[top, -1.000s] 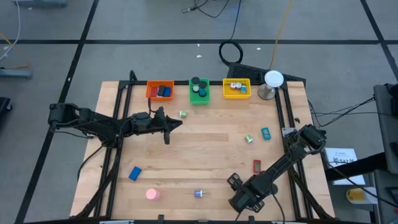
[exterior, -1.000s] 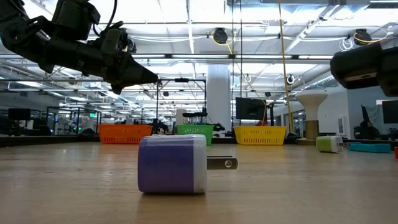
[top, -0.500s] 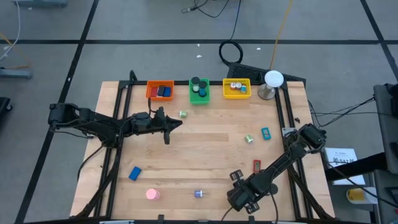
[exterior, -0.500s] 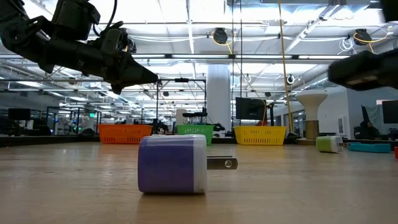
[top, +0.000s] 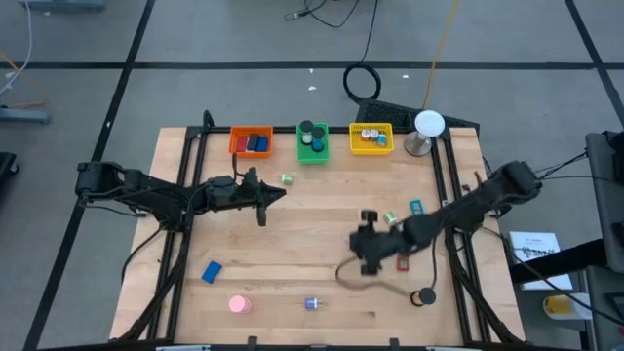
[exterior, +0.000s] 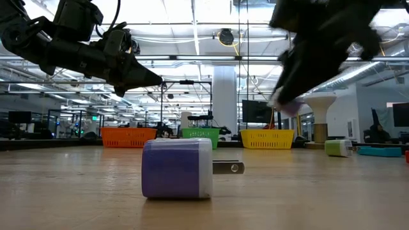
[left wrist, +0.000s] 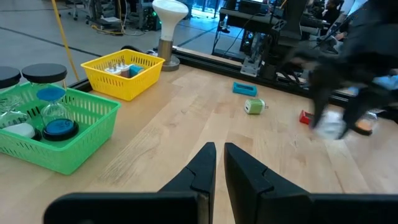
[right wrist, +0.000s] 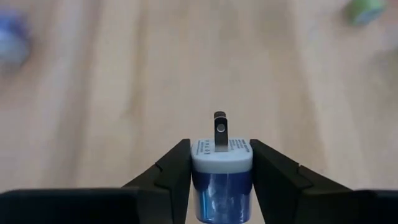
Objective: Pick & Place Office items
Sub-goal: Put the right purple charger adapter into the yellow bin
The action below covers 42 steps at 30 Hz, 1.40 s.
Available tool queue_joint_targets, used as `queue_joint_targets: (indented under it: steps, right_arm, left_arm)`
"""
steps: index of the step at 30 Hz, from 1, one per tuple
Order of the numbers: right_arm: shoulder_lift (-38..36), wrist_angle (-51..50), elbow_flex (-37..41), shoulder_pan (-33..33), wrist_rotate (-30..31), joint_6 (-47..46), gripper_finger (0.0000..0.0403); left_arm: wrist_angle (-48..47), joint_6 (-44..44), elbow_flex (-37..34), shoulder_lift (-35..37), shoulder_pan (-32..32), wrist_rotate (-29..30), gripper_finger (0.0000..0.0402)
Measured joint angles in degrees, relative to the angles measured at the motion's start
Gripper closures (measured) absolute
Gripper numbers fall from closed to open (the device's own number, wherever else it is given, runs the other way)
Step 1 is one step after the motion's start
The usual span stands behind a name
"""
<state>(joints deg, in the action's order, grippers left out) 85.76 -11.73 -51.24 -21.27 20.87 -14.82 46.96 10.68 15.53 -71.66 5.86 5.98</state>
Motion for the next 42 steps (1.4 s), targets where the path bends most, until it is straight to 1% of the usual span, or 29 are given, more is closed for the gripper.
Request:
queue_joint_targets:
  steps: [3, 4, 6, 10, 14, 17, 20, 23, 27, 35, 42]
  right_arm:
    - [-0.95, 21.71, 10.88, 6.84, -0.53, 5.18, 0.0274]
    - [-0.32, 28.49, 13.47, 9.24, -1.42, 6.62, 0.0274]
    - [1.99, 38.98, 17.01, 13.85, -1.45, 8.07, 0.0274]
    - [9.18, 51.40, 18.16, 21.07, -1.87, 10.74, 0.0274]
    - [16.88, 65.39, 18.12, 26.10, -7.40, 11.21, 0.0274]
    - [22.18, 72.60, 18.07, 28.35, -9.13, 10.01, 0.0273]
    - [26.28, 74.89, 16.88, 29.52, -9.41, 8.62, 0.0273]
    - [28.47, 75.35, 15.20, 29.63, -10.66, 8.41, 0.0273]
    - [28.70, 74.96, 14.77, 29.59, -10.66, 8.42, 0.0270]
    - [28.82, 71.94, 14.83, 29.56, -10.57, 8.22, 0.0232]
    - [28.83, 71.46, 14.86, 29.56, -10.49, 8.40, 0.0217]
  left_arm:
    - [0.00, 0.00, 0.00, 0.00, 0.01, -0.01, 0.0369]
    - [0.01, 0.01, 0.00, 0.00, 0.00, -0.02, 0.0369]
    - [0.07, 0.01, 0.00, 0.00, 0.01, -0.02, 0.0369]
    - [0.07, 0.01, 0.00, -0.01, 0.00, 0.00, 0.0369]
    - [0.02, 0.01, 0.00, -0.01, -0.01, 0.00, 0.0369]
    - [0.02, 0.00, 0.00, -0.02, 0.00, -0.01, 0.0369]
    - [0.02, 0.01, 0.00, -0.02, -0.01, -0.02, 0.0369]
    - [0.02, 0.01, 0.00, -0.01, 0.00, -0.01, 0.0369]
    - [0.00, 0.00, 0.00, -0.02, -0.01, -0.02, 0.0369]
    - [0.00, 0.00, 0.00, -0.02, -0.01, -0.02, 0.0369]
    - [0.00, 0.00, 0.00, -0.02, 0.01, -0.02, 0.0369]
